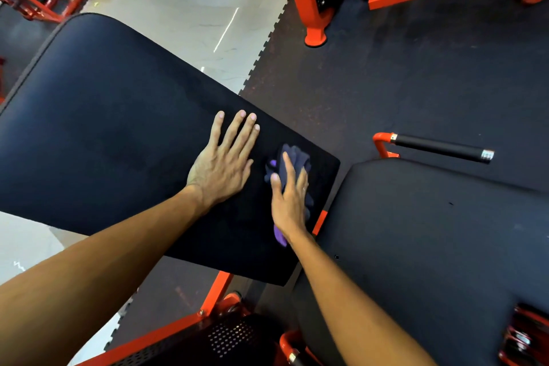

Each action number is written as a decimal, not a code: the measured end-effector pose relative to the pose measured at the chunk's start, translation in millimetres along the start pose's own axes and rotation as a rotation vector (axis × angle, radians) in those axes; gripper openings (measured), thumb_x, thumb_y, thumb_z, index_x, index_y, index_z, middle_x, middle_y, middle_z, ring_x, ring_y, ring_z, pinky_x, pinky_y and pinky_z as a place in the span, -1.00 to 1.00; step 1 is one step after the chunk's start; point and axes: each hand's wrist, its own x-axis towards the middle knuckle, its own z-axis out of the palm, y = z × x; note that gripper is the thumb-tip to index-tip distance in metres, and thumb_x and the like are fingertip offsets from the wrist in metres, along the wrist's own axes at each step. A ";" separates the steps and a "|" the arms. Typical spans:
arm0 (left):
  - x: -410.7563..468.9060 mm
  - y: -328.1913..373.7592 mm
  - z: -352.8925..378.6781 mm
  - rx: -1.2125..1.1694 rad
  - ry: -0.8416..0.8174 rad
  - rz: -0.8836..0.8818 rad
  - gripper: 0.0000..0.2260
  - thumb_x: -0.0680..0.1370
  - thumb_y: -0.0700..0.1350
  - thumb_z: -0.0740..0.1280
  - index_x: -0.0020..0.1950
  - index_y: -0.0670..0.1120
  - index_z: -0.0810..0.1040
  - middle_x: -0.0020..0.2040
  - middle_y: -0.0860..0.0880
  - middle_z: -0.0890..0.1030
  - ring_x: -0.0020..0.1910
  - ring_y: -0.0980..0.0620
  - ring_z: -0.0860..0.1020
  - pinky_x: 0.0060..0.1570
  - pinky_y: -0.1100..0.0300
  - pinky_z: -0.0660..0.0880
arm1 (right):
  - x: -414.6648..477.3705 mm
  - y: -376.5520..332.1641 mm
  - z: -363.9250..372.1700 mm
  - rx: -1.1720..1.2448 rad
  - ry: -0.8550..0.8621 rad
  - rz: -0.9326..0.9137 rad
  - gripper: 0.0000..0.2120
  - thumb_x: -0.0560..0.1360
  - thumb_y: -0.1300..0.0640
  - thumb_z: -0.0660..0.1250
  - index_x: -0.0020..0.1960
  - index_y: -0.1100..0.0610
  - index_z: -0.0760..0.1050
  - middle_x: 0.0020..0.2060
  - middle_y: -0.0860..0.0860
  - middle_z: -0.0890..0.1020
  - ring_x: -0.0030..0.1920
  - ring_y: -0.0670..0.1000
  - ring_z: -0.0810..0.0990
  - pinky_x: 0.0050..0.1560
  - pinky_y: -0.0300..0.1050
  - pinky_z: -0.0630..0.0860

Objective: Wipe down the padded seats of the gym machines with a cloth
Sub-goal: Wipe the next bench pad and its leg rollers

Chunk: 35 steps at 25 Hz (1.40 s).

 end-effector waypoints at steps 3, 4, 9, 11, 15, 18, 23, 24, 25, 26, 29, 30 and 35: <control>1.0 0.2 -0.7 0.030 0.010 -0.002 -0.38 0.70 0.08 -0.08 0.64 -0.27 -0.12 0.64 -0.29 -0.15 0.62 -0.29 -0.15 0.53 -0.36 -0.12 | 25.1 29.0 -13.1 0.058 0.058 0.128 -0.50 0.68 -0.24 0.03 0.60 -0.33 0.06 0.66 0.10 -0.15 0.63 0.19 0.04 0.51 0.15 0.20; 1.6 -1.0 -0.9 0.037 0.009 0.000 -0.38 0.70 0.08 -0.10 0.64 -0.27 -0.13 0.64 -0.28 -0.15 0.62 -0.30 -0.15 0.53 -0.36 -0.11 | 43.6 28.7 -18.9 0.124 0.102 0.209 -0.52 0.69 -0.21 0.05 0.60 -0.30 0.10 0.66 0.09 -0.15 0.62 0.20 0.11 0.51 0.13 0.21; -0.1 -0.1 1.3 0.040 0.009 -0.002 -0.37 0.70 0.09 -0.10 0.64 -0.27 -0.13 0.64 -0.28 -0.15 0.62 -0.30 -0.15 0.53 -0.35 -0.08 | 56.2 -23.1 -5.9 0.139 0.180 0.224 -0.51 0.70 -0.15 0.09 0.61 -0.23 0.13 0.66 0.06 -0.07 0.65 0.16 -0.09 0.58 0.18 0.04; 0.7 -0.8 2.7 0.036 0.011 0.000 -0.37 0.70 0.08 -0.08 0.64 -0.26 -0.12 0.64 -0.28 -0.15 0.62 -0.29 -0.16 0.53 -0.36 -0.11 | 14.1 -29.0 16.0 0.082 0.131 0.056 -0.48 0.69 -0.18 0.10 0.62 -0.26 0.07 0.66 0.07 -0.07 0.65 0.12 -0.13 0.58 0.15 0.00; 0.4 0.0 0.3 0.016 0.000 -0.003 -0.38 0.70 0.08 -0.08 0.64 -0.26 -0.11 0.64 -0.28 -0.14 0.62 -0.29 -0.16 0.53 -0.35 -0.10 | -38.5 23.2 21.8 -0.133 -0.029 -0.093 -0.44 0.66 -0.27 0.02 0.61 -0.33 -0.06 0.65 0.18 -0.07 0.64 0.22 -0.07 0.55 0.24 0.18; -0.9 1.3 2.3 0.037 -0.001 -0.001 -0.38 0.70 0.09 -0.08 0.64 -0.25 -0.11 0.64 -0.27 -0.14 0.62 -0.30 -0.15 0.53 -0.35 -0.08 | -8.5 41.7 5.6 -0.152 0.014 0.013 -0.44 0.67 -0.23 0.01 0.63 -0.27 -0.05 0.64 0.22 -0.06 0.63 0.26 -0.02 0.50 0.23 0.23; 1.1 -1.1 3.0 0.045 0.007 -0.006 -0.37 0.69 0.09 -0.08 0.64 -0.26 -0.10 0.64 -0.28 -0.13 0.62 -0.30 -0.15 0.53 -0.35 -0.08 | 14.2 -7.6 17.2 0.039 0.150 0.191 -0.46 0.71 -0.13 0.06 0.64 -0.22 -0.02 0.66 0.11 -0.13 0.64 0.20 -0.14 0.55 0.22 0.07; 1.1 -0.2 3.5 0.051 0.011 -0.005 -0.37 0.69 0.09 -0.08 0.64 -0.26 -0.09 0.64 -0.27 -0.12 0.62 -0.30 -0.15 0.53 -0.35 -0.09 | 1.0 -11.4 25.7 0.018 0.129 0.106 -0.46 0.70 -0.17 0.05 0.64 -0.24 -0.03 0.66 0.10 -0.13 0.64 0.18 -0.15 0.55 0.21 0.07; 1.3 0.6 3.1 0.060 0.013 -0.004 -0.37 0.69 0.09 -0.07 0.64 -0.26 -0.09 0.64 -0.27 -0.11 0.62 -0.30 -0.14 0.53 -0.35 -0.10 | -17.8 -12.5 34.0 -0.011 0.096 0.016 -0.44 0.67 -0.23 0.02 0.63 -0.27 -0.04 0.66 0.09 -0.13 0.64 0.17 -0.15 0.55 0.21 0.07; 2.0 0.7 2.2 0.062 0.013 -0.004 -0.38 0.70 0.09 -0.07 0.64 -0.26 -0.08 0.65 -0.27 -0.11 0.62 -0.30 -0.14 0.53 -0.35 -0.10 | -37.4 -7.6 41.5 -0.054 0.059 -0.060 -0.42 0.64 -0.29 -0.03 0.62 -0.29 -0.05 0.66 0.09 -0.13 0.64 0.17 -0.16 0.55 0.21 0.08; 0.0 -2.3 -1.4 0.054 0.004 0.010 -0.39 0.70 0.09 -0.08 0.64 -0.25 -0.06 0.65 -0.26 -0.08 0.63 -0.29 -0.12 0.53 -0.35 -0.11 | -73.2 26.9 42.1 -0.200 -0.053 -0.106 -0.43 0.62 -0.33 -0.07 0.59 -0.38 -0.17 0.66 0.13 -0.12 0.64 0.19 -0.12 0.52 0.25 0.19; -1.8 -3.2 -2.2 0.062 0.007 0.021 -0.39 0.70 0.09 -0.07 0.65 -0.24 -0.05 0.65 -0.25 -0.06 0.63 -0.28 -0.11 0.54 -0.34 -0.11 | -67.7 36.9 34.9 -0.218 -0.062 -0.035 -0.43 0.64 -0.30 -0.05 0.59 -0.39 -0.19 0.65 0.14 -0.11 0.64 0.20 -0.09 0.50 0.25 0.25; -44.6 10.6 5.2 0.026 -0.015 0.084 -0.42 0.70 0.03 -0.07 0.64 -0.25 -0.05 0.65 -0.25 -0.06 0.63 -0.25 -0.10 0.55 -0.30 -0.14 | -31.4 21.9 20.5 -0.058 0.010 0.338 -0.45 0.71 -0.17 0.01 0.64 -0.26 -0.12 0.66 0.11 -0.14 0.63 0.26 -0.05 0.50 0.30 0.14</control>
